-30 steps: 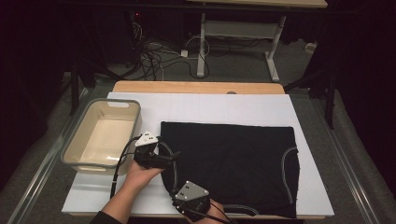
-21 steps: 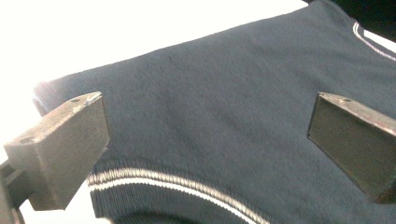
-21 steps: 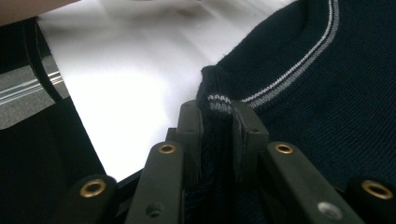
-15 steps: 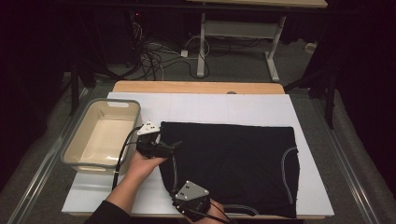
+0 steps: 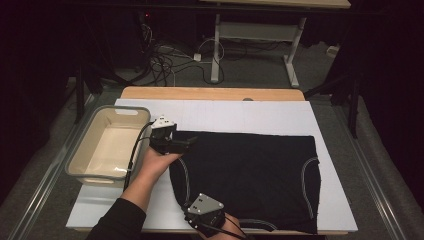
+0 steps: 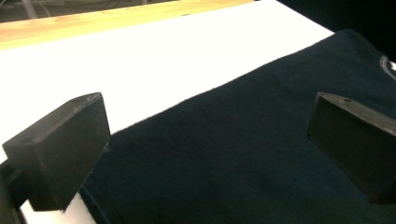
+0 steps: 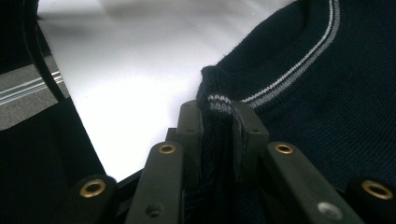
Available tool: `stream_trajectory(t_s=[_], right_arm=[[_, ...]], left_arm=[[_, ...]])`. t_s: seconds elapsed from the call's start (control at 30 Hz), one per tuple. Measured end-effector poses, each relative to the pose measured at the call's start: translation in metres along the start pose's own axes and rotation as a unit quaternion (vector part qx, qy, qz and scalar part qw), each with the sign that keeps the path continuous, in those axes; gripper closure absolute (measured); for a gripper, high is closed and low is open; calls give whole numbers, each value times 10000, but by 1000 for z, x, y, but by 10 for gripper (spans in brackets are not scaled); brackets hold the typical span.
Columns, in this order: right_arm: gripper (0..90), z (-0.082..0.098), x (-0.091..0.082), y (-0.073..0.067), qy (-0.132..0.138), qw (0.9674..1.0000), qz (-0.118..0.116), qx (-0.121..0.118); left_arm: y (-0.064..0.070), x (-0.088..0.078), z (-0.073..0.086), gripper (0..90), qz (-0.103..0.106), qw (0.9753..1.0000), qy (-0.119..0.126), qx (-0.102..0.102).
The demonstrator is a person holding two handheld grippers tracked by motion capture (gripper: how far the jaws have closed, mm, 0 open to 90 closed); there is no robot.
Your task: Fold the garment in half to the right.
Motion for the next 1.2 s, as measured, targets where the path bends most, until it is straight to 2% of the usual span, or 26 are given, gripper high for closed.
stream_trajectory(t_s=[0.23,0.4,0.53,0.7,0.83,0.93,1.03,1.2], right_arm=[[766,0,0,0,-5,10000,0,-8],[766,0,0,0,-4,10000,-4,-2],[766,0,0,0,0,10000,-1,-12],[765,0,0,0,17,10000,2,-30],[765,0,0,0,20,10000,6,-24],[765,0,0,-1,24,10000,3,-25],[765,0,0,-1,19,10000,4,-43],[764,0,0,-1,13,10000,5,-32]], left_arm=[[-25,17,3,0,-252,9992,-296,-132],[-33,32,12,0,-473,9970,-597,-159],[-43,39,22,0,-649,9938,-841,-332],[-53,44,36,2,-792,9879,-1205,-578],[-54,44,37,95,-864,9865,-1249,-619],[-56,42,37,177,-1075,9844,-1243,-634],[-58,40,38,281,-1258,9827,-1238,-562],[-59,38,38,458,-1356,9822,-1139,-626]])
Point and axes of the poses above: each handheld gripper's, and its own axes: x roughly forward along the jaws, z roughly out of its underside, y roughly to its right, the point moved 8 cm from there along x, roughly forward along the jaws, and after that the axes turned 2 degrees about y, right-handed, at the moved point
